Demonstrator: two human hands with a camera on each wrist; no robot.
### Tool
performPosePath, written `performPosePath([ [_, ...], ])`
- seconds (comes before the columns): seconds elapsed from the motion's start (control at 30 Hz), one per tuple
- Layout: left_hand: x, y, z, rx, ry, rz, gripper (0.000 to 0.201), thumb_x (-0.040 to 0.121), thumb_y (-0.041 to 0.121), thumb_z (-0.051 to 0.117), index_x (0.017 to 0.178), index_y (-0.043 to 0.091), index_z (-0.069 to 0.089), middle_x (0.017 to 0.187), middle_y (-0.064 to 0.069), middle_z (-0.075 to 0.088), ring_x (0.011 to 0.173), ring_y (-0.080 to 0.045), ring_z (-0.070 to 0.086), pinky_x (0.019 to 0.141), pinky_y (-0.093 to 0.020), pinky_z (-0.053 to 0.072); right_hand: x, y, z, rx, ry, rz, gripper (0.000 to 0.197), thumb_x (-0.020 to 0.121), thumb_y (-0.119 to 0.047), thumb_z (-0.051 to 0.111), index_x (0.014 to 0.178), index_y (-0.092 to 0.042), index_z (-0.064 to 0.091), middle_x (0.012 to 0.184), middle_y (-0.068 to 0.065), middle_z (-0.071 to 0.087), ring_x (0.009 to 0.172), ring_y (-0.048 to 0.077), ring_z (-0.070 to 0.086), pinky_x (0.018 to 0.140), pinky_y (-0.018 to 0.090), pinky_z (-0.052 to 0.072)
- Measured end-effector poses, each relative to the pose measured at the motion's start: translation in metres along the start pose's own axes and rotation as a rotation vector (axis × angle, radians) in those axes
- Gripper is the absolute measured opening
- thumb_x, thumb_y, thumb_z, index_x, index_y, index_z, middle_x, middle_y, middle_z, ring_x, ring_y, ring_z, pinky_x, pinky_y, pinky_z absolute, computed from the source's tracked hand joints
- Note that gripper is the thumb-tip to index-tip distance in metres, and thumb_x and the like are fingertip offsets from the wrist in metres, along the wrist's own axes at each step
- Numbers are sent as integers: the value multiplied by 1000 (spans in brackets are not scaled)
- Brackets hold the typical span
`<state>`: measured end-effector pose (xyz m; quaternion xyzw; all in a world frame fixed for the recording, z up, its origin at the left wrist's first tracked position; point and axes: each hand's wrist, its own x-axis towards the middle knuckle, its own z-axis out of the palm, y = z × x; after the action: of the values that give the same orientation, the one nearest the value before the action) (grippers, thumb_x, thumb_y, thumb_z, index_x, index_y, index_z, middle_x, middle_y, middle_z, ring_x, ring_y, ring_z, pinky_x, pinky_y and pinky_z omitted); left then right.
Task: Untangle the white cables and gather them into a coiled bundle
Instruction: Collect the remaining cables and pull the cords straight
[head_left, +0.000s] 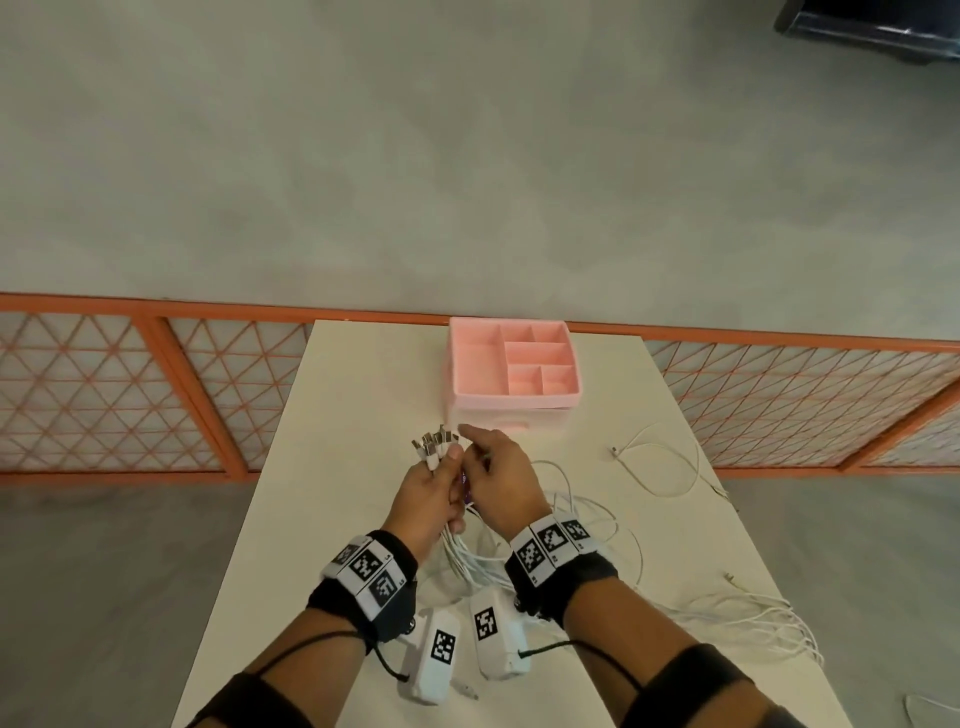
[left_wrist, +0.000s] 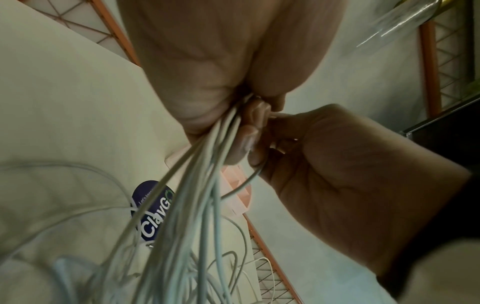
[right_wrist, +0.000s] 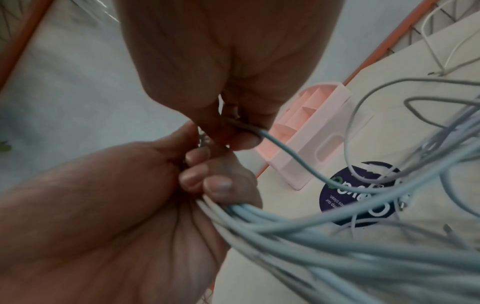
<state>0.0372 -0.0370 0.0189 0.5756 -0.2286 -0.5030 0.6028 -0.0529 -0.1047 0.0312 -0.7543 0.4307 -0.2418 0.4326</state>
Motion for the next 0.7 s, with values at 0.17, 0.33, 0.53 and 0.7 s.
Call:
performPosePath([
  [0.17,8,-4,7,81,47,-8,38,104,35,47,79,8,58,54,1,38,43,-11,33,45,-26,33,2,3,-11,87,36,0,32,92,-9,59,120,-24,52,77,0,66,69,11,68,70,38,59],
  [0.33,12,-4,14,36,232,23,37,104,26,48,72,9,53,52,3,43,45,-14,36,45,-24,29,-1,11,-15,70,-66,-90,38,87,-2,61,112,-29,52,85,-2,63,63,6,62,66,31,57],
  [0.53,22,14,4,-234,449,141,20,104,19,49,87,15,59,73,-1,61,60,-12,51,45,-24,39,-15,48,-22,-179,-99,-86,9,94,-13,58,88,-19,61,79,-2,64,69,10,57,66,24,49],
  [0.7,18,23,2,-506,396,177,29,106,22,46,78,17,52,58,3,47,46,-13,46,56,-34,54,-22,103,-49,-399,-165,175,30,92,-7,52,67,-23,48,73,-3,57,71,17,55,60,21,38],
])
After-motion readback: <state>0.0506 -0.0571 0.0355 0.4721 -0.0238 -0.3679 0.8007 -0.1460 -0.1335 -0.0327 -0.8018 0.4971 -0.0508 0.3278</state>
